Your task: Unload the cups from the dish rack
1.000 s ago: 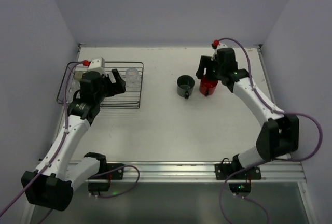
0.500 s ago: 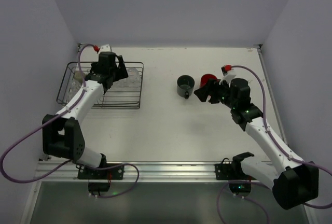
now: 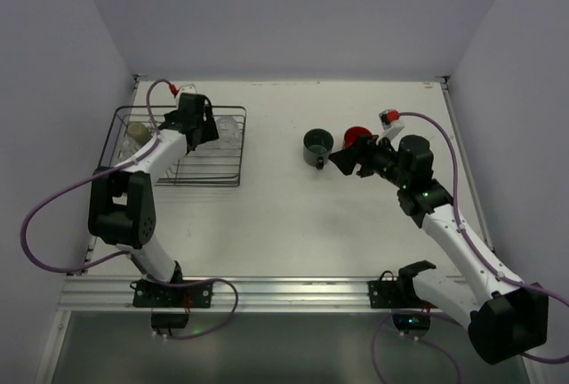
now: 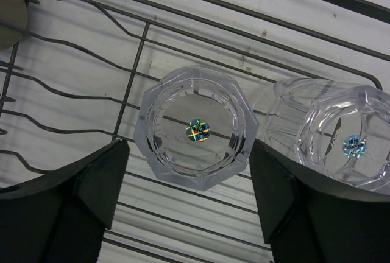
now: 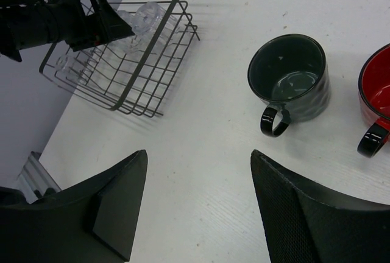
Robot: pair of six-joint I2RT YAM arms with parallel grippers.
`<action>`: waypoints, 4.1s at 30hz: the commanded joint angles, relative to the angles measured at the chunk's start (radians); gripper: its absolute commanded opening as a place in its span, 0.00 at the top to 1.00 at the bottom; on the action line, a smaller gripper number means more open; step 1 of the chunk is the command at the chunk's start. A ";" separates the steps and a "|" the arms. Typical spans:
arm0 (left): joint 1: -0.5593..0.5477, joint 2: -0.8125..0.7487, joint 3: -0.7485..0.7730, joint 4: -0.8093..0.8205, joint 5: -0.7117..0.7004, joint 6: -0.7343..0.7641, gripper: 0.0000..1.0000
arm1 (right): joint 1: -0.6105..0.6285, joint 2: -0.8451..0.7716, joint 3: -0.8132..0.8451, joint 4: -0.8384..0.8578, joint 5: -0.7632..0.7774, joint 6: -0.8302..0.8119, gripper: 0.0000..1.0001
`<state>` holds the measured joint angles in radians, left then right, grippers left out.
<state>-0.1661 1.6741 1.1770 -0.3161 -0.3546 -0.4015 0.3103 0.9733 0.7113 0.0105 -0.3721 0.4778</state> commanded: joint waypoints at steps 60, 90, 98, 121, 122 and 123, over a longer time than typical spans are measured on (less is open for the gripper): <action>0.034 -0.995 -0.587 0.493 1.119 -0.363 0.08 | 0.349 0.530 0.140 1.093 -0.226 0.645 1.00; -0.256 -1.136 -0.521 -0.049 0.623 0.069 0.00 | -0.251 0.721 0.705 -0.638 0.578 -0.311 1.00; -0.257 -1.113 -0.517 -0.058 0.580 0.067 0.00 | -0.267 0.866 0.738 -0.616 0.530 -0.312 0.98; -0.250 -0.493 -0.131 0.067 0.028 -0.080 0.00 | -0.177 -0.056 0.069 -0.094 0.151 -0.004 0.27; -0.247 -0.453 -0.108 0.084 0.020 -0.071 0.00 | -0.162 -0.112 0.039 -0.068 0.100 -0.001 0.26; -0.243 -0.374 -0.082 0.090 0.013 -0.051 0.00 | -0.131 -0.133 0.015 -0.054 0.088 -0.001 0.25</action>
<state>-0.4183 1.1828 1.0172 -0.3004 -0.2260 -0.4606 0.1329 0.8726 0.8116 -0.1883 -0.1379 0.4145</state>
